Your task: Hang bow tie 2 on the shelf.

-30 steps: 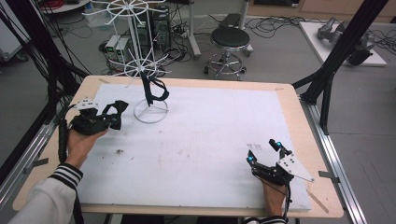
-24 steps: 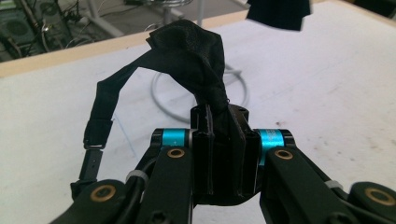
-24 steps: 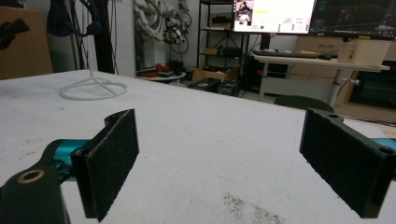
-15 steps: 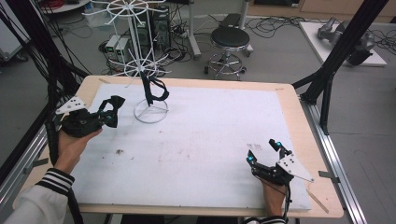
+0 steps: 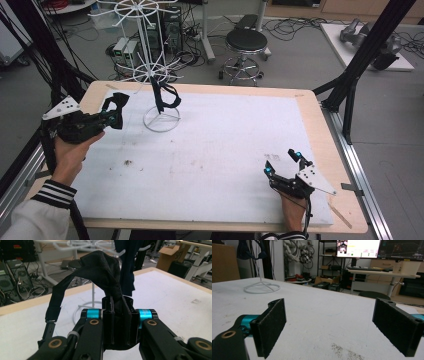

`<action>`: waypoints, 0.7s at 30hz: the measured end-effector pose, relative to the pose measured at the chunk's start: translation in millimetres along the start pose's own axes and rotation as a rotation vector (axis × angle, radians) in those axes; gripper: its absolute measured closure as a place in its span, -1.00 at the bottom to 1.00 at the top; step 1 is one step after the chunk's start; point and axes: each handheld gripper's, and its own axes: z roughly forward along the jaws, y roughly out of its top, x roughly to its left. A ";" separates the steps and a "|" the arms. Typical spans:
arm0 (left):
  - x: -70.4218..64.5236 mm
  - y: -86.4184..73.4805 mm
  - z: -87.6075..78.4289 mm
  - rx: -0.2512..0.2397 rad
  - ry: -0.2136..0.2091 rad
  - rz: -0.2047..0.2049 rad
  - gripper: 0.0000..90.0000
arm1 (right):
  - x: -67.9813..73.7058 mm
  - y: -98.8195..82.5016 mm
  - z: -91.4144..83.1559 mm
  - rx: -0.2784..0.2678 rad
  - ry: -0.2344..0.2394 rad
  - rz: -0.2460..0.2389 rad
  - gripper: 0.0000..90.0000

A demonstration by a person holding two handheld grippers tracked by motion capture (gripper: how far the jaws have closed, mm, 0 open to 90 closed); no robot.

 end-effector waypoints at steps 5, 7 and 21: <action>-3.5 10.1 -0.4 -0.026 -0.016 0.007 0.79 | 0.1 0.0 0.0 0.001 -0.002 -0.002 -0.75; -4.9 12.3 0.2 -0.025 -0.018 0.007 0.79 | 0.1 0.0 0.0 0.001 -0.001 0.000 -0.75; -23.1 34.7 15.1 -0.049 -0.060 0.046 0.79 | -0.1 0.0 -0.1 0.001 -0.001 -0.001 -0.75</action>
